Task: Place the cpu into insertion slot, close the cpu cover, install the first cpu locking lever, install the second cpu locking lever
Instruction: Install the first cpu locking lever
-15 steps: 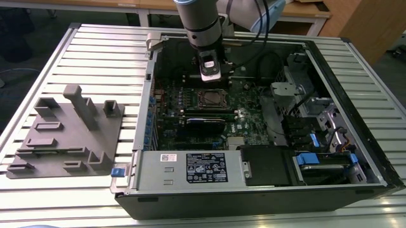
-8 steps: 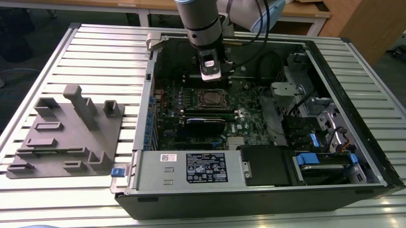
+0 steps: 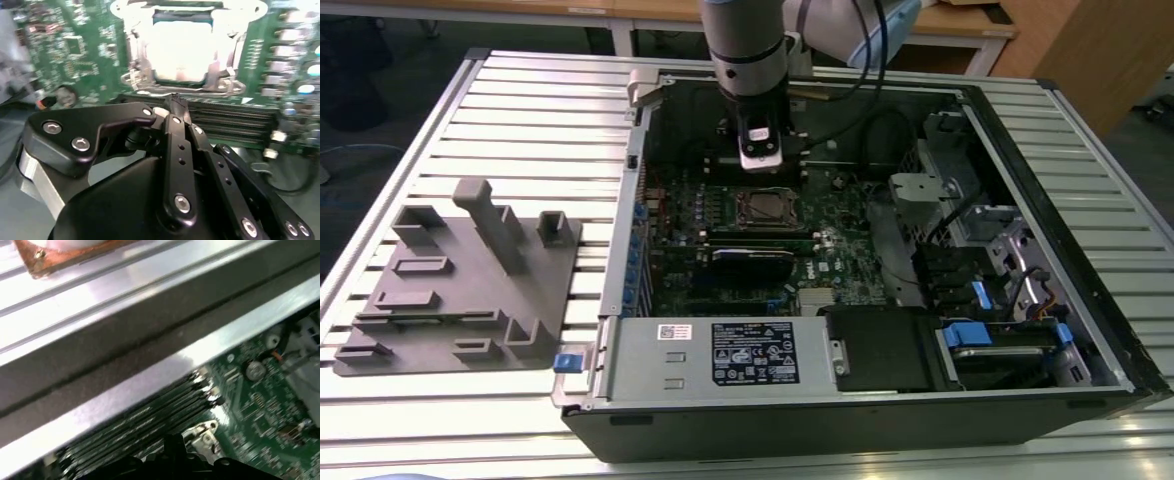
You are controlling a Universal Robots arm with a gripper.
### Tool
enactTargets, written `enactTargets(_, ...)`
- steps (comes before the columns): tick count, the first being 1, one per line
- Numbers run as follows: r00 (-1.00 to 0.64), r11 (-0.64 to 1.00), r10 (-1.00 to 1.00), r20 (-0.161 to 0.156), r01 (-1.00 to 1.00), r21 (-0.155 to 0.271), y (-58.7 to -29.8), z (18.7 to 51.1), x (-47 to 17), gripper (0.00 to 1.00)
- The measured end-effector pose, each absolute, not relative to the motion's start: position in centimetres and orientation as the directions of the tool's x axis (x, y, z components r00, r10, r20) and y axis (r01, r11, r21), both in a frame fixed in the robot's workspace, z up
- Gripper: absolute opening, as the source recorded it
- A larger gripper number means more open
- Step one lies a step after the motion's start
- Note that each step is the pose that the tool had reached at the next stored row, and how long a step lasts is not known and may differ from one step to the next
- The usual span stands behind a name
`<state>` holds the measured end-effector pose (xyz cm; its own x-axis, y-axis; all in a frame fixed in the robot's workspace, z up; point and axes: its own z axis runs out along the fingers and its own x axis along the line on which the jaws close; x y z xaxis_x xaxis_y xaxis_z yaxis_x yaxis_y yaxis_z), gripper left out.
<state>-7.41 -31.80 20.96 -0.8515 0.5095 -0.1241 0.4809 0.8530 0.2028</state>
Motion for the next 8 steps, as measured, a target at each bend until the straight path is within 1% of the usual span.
enactTargets(2, -0.855, 0.855, 0.508, -0.106, 0.486, 0.181, -31.82, 20.95, -7.38, 0.11)
enactTargets(8, -0.873, 0.872, 0.478, -0.094, 0.46, 0.167, -31.83, 20.96, -7.21, 0.11)
